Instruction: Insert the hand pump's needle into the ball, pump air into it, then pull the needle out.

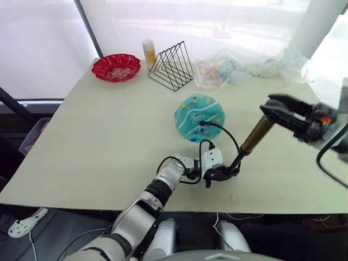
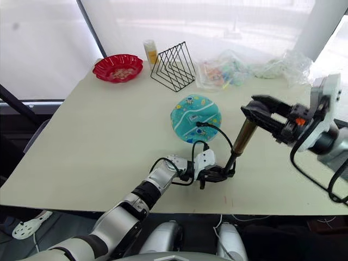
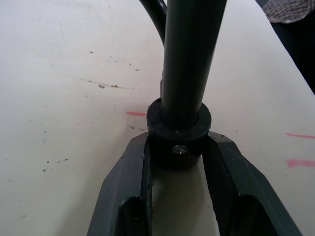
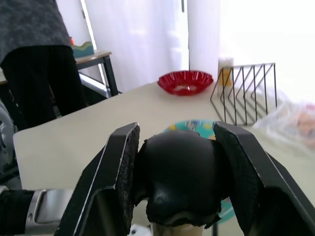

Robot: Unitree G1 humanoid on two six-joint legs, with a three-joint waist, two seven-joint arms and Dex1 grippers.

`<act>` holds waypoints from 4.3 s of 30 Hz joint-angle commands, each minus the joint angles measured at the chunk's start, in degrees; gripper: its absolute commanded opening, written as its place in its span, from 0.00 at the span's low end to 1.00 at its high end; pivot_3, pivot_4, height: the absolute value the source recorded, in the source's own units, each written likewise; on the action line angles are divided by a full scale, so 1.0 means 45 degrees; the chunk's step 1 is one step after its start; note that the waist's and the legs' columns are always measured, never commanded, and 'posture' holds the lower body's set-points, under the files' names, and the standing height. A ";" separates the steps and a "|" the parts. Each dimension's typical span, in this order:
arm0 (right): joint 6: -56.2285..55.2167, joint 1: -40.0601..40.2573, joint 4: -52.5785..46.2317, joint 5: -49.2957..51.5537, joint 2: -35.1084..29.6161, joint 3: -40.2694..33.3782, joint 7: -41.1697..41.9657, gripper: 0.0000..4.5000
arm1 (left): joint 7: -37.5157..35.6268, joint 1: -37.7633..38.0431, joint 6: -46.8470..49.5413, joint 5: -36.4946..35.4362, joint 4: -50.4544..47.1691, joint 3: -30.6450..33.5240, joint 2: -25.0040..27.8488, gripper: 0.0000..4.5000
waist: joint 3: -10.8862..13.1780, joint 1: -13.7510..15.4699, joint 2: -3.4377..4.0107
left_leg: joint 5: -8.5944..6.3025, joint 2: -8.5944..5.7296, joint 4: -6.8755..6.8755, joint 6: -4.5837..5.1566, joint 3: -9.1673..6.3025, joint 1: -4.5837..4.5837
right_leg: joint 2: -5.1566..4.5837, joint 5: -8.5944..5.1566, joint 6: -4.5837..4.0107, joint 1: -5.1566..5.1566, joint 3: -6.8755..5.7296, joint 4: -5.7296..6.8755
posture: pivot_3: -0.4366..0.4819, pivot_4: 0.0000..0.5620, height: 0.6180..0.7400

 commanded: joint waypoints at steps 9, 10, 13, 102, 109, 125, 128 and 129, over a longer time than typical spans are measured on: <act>-0.1189 0.1671 0.1835 -0.5050 0.1089 0.3470 0.0428 0.42 | -0.0095 0.0264 -0.0341 0.0597 0.1812 -0.0259 -0.0329 0.24 | -0.0168 0.0043 0.0038 | -0.0033 0.0009 -0.0029 0.0040 0.0011 0.0105 | -0.0029 -0.0002 0.0001 0.0120 -0.0020 -0.0093 | 0.48 0.27 1.00; -0.1290 0.1718 0.1858 -0.5193 0.1217 0.3602 0.0443 0.42 | -0.0030 0.0316 -0.0472 0.0603 0.1842 -0.0238 -0.0345 0.24 | -0.0180 0.0044 0.0045 | -0.0033 0.0008 -0.0031 0.0040 0.0009 0.0100 | -0.0032 -0.0002 0.0001 0.0116 -0.0022 -0.0093 | 0.48 0.27 1.00; -0.1535 0.1612 0.1841 -0.5376 0.1491 0.3596 0.0539 0.42 | -0.0035 0.0413 -0.0643 0.0623 0.1926 -0.0209 -0.0374 0.24 | -0.0187 0.0032 0.0044 | -0.0034 0.0007 -0.0037 0.0040 0.0005 0.0105 | -0.0042 -0.0002 -0.0002 0.0118 -0.0029 -0.0093 | 0.48 0.27 1.00; -0.2632 0.1770 0.3010 -0.6389 0.1735 0.3742 0.1534 0.42 | 0.1526 0.0469 -0.2268 0.2242 0.4604 -0.0209 -0.0671 0.24 | -0.0354 0.0043 -0.0010 | -0.0062 -0.0076 -0.0068 -0.0019 -0.0302 0.0116 | -0.0201 -0.0112 -0.0023 0.0269 -0.0332 -0.0190 | 0.48 0.27 1.00; -0.3178 0.1514 0.2653 -0.6215 0.2128 0.3159 0.1954 0.42 | 0.1462 0.0461 -0.2288 0.2340 0.4609 -0.0298 -0.0656 0.24 | -0.0366 0.0039 0.0021 | -0.0058 -0.0094 -0.0071 -0.0012 -0.0307 0.0119 | -0.0171 -0.0114 -0.0029 0.0275 -0.0344 -0.0191 | 0.48 0.27 1.00; 0.1684 -0.3900 0.1704 0.2596 -0.3273 -0.3621 0.1522 0.42 | 0.1323 0.0434 -0.2417 0.2441 0.4654 -0.0320 -0.0627 0.24 | 0.0054 0.0368 0.0246 | -0.0026 -0.0146 -0.0043 0.0037 -0.0361 -0.0133 | -0.0227 -0.0069 -0.0062 0.0115 -0.0406 -0.0273 | 0.48 0.27 1.00; 0.1947 -0.3835 0.1738 0.2661 -0.3139 -0.3716 0.1393 0.42 | 0.1314 0.0439 -0.2419 0.2440 0.4643 -0.0319 -0.0621 0.24 | 0.0076 0.0369 0.0217 | -0.0027 -0.0151 -0.0043 0.0038 -0.0362 -0.0146 | -0.0278 -0.0066 -0.0058 0.0112 -0.0409 -0.0285 | 0.48 0.27 1.00; 0.2003 -0.3455 0.1561 0.2420 -0.2959 -0.3575 0.1442 0.42 | 0.1323 0.0435 -0.2413 0.2440 0.4646 -0.0317 -0.0621 0.24 | 0.0077 0.0374 0.0216 | -0.0027 -0.0149 -0.0043 0.0038 -0.0369 -0.0151 | -0.0279 -0.0066 -0.0059 0.0112 -0.0417 -0.0287 | 0.48 0.27 1.00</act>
